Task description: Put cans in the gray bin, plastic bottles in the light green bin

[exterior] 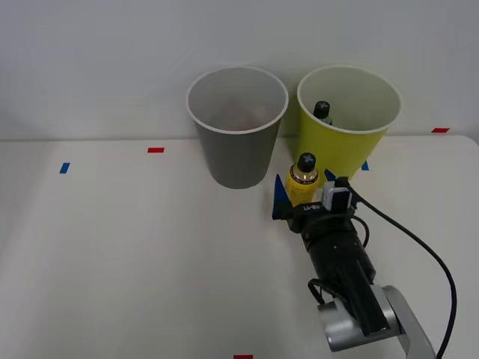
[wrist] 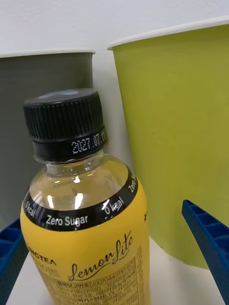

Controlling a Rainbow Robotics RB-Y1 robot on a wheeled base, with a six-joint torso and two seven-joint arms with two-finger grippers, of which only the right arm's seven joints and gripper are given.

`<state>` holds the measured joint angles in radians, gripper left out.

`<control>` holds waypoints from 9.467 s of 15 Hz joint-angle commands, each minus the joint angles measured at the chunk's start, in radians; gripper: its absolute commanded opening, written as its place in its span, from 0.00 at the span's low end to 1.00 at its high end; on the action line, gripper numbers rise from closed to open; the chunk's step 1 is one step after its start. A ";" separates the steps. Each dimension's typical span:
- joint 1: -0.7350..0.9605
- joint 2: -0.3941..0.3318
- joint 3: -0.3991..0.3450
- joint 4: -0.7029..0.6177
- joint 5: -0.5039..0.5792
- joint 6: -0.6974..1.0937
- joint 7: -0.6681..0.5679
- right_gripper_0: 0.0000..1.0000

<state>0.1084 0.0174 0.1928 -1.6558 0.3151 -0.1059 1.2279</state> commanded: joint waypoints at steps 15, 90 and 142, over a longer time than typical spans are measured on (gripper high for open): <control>-0.006 0.000 0.004 -0.001 0.001 0.006 0.002 1.00; -0.648 -0.157 -0.256 -0.042 -0.105 0.545 -0.205 1.00; 0.901 -0.083 -0.174 -0.618 0.383 -0.182 -0.352 1.00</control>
<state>1.0096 -0.0855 0.0646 -2.3152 0.6599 -0.2226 0.9655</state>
